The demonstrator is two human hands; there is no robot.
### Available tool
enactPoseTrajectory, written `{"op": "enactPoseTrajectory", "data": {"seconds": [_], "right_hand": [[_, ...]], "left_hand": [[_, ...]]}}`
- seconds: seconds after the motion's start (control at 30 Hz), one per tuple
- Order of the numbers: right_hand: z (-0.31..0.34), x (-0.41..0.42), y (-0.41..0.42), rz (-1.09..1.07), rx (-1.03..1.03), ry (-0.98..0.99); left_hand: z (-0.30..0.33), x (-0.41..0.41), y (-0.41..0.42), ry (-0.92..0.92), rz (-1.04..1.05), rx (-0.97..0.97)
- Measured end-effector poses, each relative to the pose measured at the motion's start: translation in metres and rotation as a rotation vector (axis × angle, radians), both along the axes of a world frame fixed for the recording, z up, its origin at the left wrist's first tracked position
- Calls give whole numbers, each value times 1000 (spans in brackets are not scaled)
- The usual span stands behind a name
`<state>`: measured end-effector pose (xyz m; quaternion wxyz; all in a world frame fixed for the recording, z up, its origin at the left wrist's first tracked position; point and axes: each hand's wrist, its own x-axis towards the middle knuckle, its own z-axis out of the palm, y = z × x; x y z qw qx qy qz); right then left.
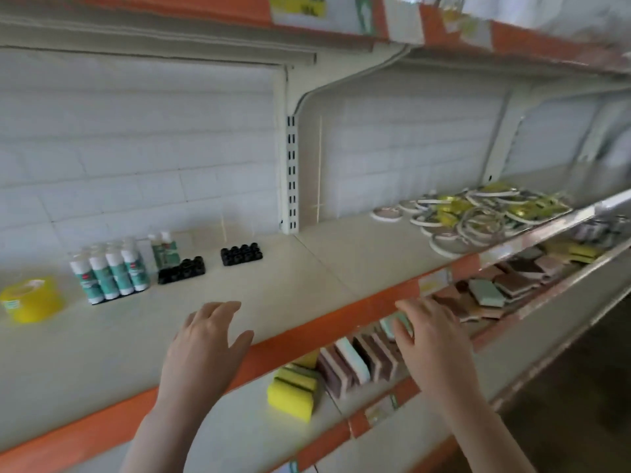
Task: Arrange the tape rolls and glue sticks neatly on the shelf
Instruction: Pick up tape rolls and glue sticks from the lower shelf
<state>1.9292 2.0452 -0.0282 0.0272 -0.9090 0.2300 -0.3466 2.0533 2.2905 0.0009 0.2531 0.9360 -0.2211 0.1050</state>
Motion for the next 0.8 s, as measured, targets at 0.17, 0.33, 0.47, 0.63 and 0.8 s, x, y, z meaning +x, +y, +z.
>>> {"op": "enactPoseTrajectory", "data": {"seconds": [0.17, 0.33, 0.47, 0.63, 0.8], "right_hand": [[5, -14, -99, -28, 58, 7], [1, 3, -180, -45, 54, -53], [-1, 27, -243, -34, 42, -108], [3, 46, -318, -21, 43, -132], [6, 69, -376, 65, 69, -136]], "left_hand": [[7, -5, -119, -23, -99, -8], [7, 10, -217, -44, -167, -5], [3, 33, -290, -62, -215, -39], [7, 52, -363, -69, -239, -58], [3, 59, -407, -58, -146, -45]]}}
